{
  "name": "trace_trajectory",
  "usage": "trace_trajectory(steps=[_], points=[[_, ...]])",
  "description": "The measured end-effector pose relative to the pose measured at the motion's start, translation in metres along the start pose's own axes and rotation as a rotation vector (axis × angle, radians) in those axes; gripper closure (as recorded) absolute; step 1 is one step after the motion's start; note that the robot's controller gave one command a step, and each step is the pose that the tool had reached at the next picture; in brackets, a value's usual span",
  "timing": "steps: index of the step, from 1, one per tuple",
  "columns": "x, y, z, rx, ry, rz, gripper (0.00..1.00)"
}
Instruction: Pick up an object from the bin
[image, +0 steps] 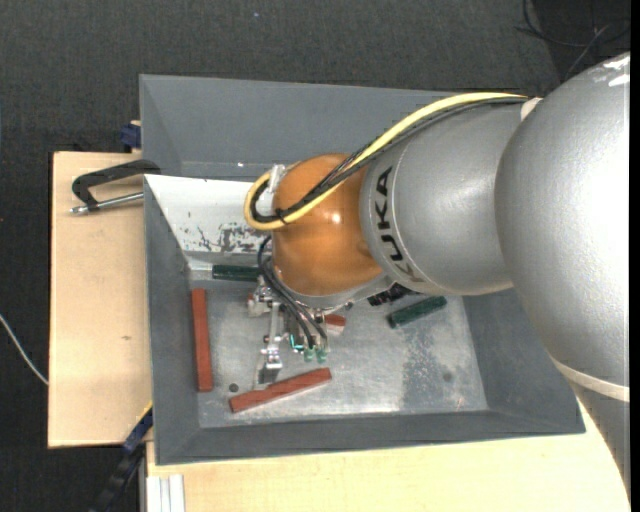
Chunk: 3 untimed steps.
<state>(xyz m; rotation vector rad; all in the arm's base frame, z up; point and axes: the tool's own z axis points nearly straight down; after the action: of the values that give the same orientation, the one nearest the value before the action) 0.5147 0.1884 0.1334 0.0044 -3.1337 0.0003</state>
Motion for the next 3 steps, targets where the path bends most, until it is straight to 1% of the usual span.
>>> trace_trajectory(steps=[1,2,3], points=[[-0.002,-0.001,-0.004,-0.001,-0.007,0.002,0.0],[0.006,-0.018,0.016,-0.005,-0.017,-0.102,0.0],[0.02,-0.049,0.04,0.002,-0.002,-0.393,0.0]])
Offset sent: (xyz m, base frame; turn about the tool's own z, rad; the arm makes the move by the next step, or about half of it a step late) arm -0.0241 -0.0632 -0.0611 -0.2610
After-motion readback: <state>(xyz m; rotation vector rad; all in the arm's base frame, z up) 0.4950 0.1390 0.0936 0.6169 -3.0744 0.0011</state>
